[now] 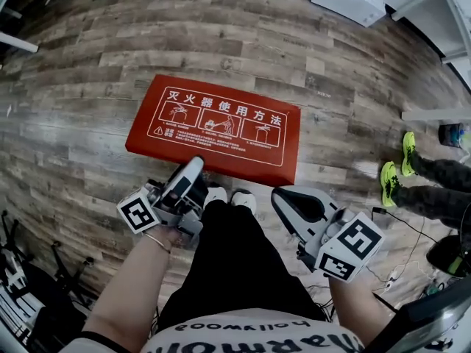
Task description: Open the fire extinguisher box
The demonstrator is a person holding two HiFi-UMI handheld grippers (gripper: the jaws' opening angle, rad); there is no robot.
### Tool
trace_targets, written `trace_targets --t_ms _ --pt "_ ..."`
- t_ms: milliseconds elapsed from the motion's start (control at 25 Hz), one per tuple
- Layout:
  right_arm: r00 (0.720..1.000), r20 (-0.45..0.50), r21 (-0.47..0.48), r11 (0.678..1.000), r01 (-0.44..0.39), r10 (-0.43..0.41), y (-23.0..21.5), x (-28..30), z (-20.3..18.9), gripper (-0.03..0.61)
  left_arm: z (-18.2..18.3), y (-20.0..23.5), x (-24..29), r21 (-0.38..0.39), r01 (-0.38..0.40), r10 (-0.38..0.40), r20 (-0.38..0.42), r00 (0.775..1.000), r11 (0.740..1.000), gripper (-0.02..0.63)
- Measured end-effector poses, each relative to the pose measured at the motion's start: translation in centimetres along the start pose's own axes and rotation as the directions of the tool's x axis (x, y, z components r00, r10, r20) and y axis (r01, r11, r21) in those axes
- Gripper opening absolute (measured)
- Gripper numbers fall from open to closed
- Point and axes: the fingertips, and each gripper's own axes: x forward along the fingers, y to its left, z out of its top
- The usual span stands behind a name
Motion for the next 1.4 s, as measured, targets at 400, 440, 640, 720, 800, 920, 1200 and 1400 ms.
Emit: trace_targets --t_ms 400,440,640,720,800,920,1200,1400 --pt "0.997 0.074 -0.024 0.999 0.035 -0.033 -0.1 -3.4 6.8 0.009 3.6 -3.8 5.8 0.002 -0.019 0.019 0.006 1.000 1.000 0.104" --pt "0.996 0.080 -0.025 0.999 0.040 -0.038 -0.2 -3.8 7.2 0.009 3.9 -4.0 6.3 -0.005 -0.017 0.017 0.016 1.000 1.000 0.104" --pt "0.993 0.108 -0.029 0.998 0.057 -0.053 -0.6 -5.7 8.9 0.011 5.3 -4.7 8.8 -0.029 -0.024 0.026 0.054 0.998 0.999 0.106" --pt "0.992 0.114 -0.029 0.998 0.059 -0.056 -0.8 -6.3 9.2 0.009 5.7 -4.8 9.6 -0.041 -0.036 0.039 0.073 0.997 0.998 0.109" --pt "0.991 0.119 -0.028 0.998 0.062 -0.058 -1.0 -6.8 9.6 0.009 6.4 -5.0 10.7 -0.057 -0.051 0.056 0.093 0.994 0.997 0.111" --pt "0.989 0.133 -0.024 0.998 0.064 -0.061 -1.5 -7.4 10.2 0.011 7.1 -5.1 12.1 -0.066 -0.079 0.086 0.110 0.990 0.995 0.114" --pt "0.982 0.165 -0.003 0.996 0.093 -0.091 -2.5 -8.1 11.6 0.009 8.5 -4.6 14.3 -0.111 -0.125 0.140 0.141 0.980 0.986 0.118" --pt "0.974 0.181 0.020 0.991 0.135 -0.136 -2.5 -7.9 13.2 0.009 9.9 -3.7 16.0 -0.169 -0.172 0.196 0.136 0.971 0.971 0.123"
